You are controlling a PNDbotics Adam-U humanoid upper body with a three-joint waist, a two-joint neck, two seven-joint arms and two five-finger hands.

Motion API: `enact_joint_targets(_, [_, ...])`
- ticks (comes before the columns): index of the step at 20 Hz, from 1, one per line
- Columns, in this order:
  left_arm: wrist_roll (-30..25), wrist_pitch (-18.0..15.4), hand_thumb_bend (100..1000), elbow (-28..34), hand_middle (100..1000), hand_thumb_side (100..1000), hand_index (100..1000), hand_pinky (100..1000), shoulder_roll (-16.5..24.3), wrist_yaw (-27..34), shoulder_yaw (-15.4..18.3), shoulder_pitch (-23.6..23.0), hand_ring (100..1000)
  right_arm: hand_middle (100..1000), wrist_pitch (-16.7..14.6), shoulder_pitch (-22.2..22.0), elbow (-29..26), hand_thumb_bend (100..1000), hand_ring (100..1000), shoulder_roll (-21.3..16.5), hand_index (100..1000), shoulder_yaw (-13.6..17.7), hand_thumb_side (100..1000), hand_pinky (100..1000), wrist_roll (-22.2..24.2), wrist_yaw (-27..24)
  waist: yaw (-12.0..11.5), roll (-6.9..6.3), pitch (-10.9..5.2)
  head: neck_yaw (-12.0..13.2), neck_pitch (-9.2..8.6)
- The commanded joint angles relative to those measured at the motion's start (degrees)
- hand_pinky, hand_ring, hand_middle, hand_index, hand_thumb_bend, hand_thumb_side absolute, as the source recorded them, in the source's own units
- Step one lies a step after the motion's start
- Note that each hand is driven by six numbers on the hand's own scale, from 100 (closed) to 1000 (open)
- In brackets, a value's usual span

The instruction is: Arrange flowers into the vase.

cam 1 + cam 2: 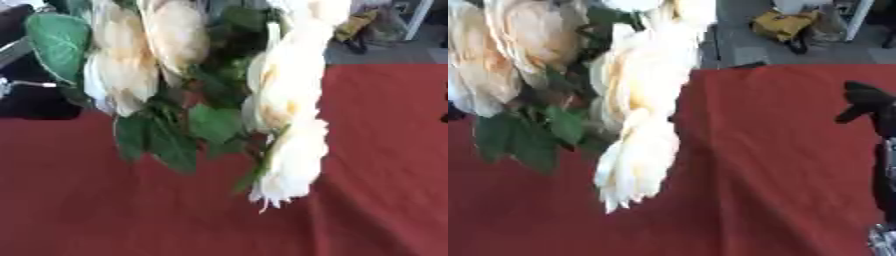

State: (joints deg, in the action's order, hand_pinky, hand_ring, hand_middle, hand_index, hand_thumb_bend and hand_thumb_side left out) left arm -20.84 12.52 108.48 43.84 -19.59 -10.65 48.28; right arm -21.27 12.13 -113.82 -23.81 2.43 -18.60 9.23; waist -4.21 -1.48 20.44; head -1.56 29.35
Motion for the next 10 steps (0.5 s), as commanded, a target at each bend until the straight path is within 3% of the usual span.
enact_joint_targets(1, [2.3,1.8,100,-0.9,100,469,100,100,0.3,3.8,2.2,2.4,100,442,-0.3,0.4,-0.8,100,810,-1.8,707,0.1,1000,803,0.3,-0.8,0.1,-0.14,-1.69,0.3,0.79])
enact_joint_targets(6, [9.2,5.2,100,-5.7,100,498,100,100,-2.0,8.6,3.9,5.9,100,453,-1.3,1.6,-0.8,100,808,-3.3,712,-0.5,1000,795,0.9,-3.1,0.4,-0.16,-2.59,0.9,3.36])
enact_joint_targets(10, [16.5,6.1,100,-8.7,100,505,100,100,-3.7,11.7,4.4,8.1,100,463,-2.4,3.0,-0.8,100,810,-5.0,739,-0.9,1000,793,1.5,-6.0,0.7,0.08,-3.08,2.0,4.24])
